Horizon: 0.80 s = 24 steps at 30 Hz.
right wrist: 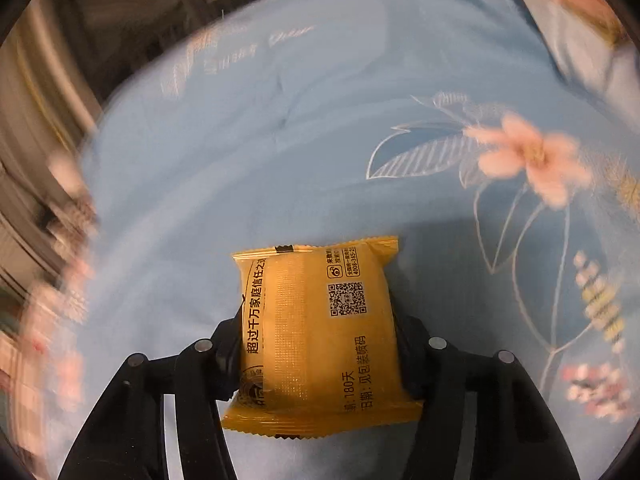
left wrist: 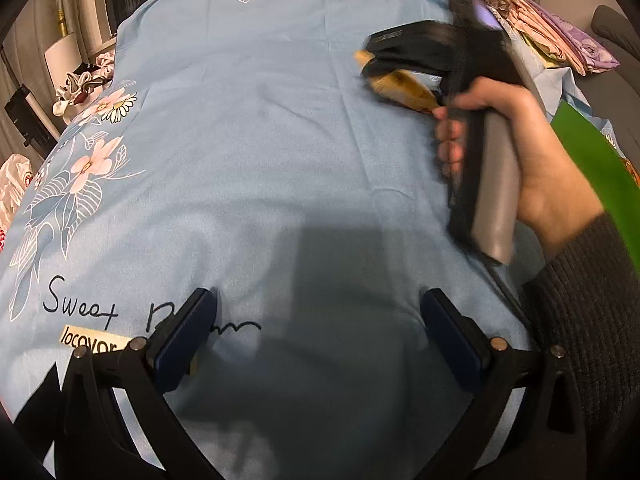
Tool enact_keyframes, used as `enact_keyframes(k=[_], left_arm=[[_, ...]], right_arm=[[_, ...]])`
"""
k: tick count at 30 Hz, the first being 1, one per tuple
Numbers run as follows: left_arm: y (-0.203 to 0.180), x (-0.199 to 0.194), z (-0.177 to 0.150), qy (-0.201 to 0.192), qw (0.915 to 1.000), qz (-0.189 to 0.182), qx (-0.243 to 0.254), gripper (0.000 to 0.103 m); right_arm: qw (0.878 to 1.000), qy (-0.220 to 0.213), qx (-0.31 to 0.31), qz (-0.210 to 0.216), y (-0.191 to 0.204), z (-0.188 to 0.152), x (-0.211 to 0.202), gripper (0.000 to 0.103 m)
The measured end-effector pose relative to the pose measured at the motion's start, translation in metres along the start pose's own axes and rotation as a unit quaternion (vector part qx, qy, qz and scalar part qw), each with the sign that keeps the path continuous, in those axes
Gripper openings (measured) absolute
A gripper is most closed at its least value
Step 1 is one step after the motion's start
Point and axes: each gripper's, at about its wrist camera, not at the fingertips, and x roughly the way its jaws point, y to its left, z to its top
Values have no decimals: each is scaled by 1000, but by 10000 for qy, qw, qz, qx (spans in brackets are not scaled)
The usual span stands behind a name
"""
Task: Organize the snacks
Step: 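Reach the right gripper to the yellow square snack pack and grasp it, then lift the yellow pack with the right gripper toward the left gripper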
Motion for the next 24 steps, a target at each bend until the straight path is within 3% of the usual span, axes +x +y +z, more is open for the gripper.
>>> enact_keyframes(k=[2, 6, 11, 15, 24], left_arm=[[0, 0, 0, 5, 10000, 10, 3, 103], [1, 1, 2, 16, 10000, 14, 20, 103], [2, 2, 3, 11, 10000, 23, 36, 103], [1, 2, 3, 13, 10000, 50, 35, 103], [0, 4, 5, 17, 10000, 51, 28, 103]], right_arm=[[9980, -113, 359, 504, -17, 0, -5, 59], [10000, -33, -67, 16, 1, -1, 1, 59], [9986, -110, 253, 455, -9, -4, 0, 59], [9998, -40, 17, 182, -3, -5, -2, 59], [9993, 177, -176, 291, -9, -18, -19, 59]])
